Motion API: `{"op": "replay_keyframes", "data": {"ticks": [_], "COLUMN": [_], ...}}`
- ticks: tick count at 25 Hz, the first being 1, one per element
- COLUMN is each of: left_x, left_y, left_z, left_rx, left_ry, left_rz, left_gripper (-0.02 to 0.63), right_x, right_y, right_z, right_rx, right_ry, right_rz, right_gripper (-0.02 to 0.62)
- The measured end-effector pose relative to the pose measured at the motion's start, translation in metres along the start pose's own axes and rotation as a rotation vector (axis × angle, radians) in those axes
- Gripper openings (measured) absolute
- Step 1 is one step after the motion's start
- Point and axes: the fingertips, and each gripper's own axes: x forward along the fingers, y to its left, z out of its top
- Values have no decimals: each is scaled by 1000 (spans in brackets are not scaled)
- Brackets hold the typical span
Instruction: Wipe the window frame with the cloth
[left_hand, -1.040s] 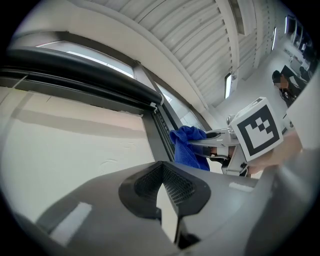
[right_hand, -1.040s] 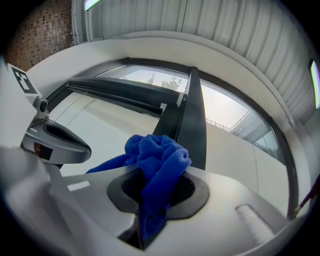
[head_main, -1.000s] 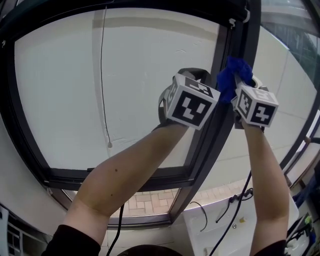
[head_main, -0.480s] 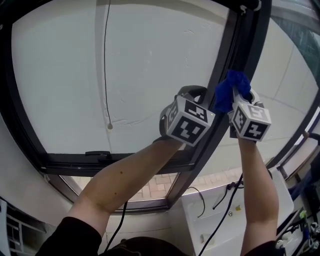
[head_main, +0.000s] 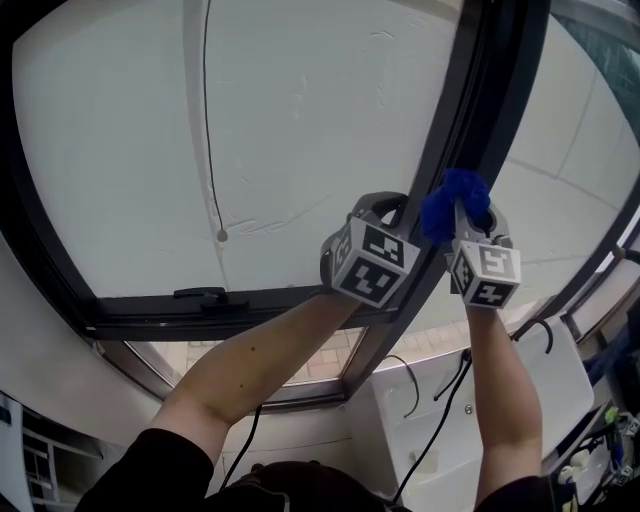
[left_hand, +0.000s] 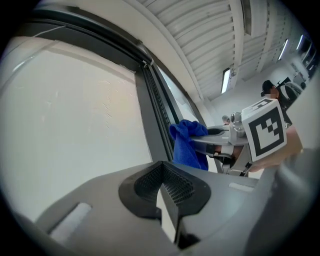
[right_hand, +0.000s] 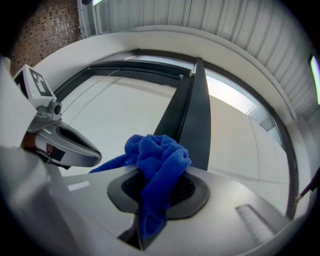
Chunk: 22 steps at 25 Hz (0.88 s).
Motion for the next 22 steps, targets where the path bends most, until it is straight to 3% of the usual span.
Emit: {"op": "replay_keyframes", "data": {"ticks": [4, 11, 17, 22], "left_x": [1, -2, -8, -11], "left_y": [-20, -31, -37, -48], "left_z": [-20, -73, -112, -142], "left_rx": [-30, -66, -56, -73], "left_ry": [-27, 43, 84, 129], "left_rz": [-62, -62, -27, -34], "left_gripper": [-6, -6, -7, -6], "right_x": [-15, -37, -48, -55], "right_y": [19, 45, 64, 70], "right_z": [-29, -120, -146, -166], "right_rx": [19, 25, 94, 87], "right_ry": [57, 135, 174, 206], "right_rz": [34, 69, 74, 73], "right_gripper": [77, 77, 77, 77]}}
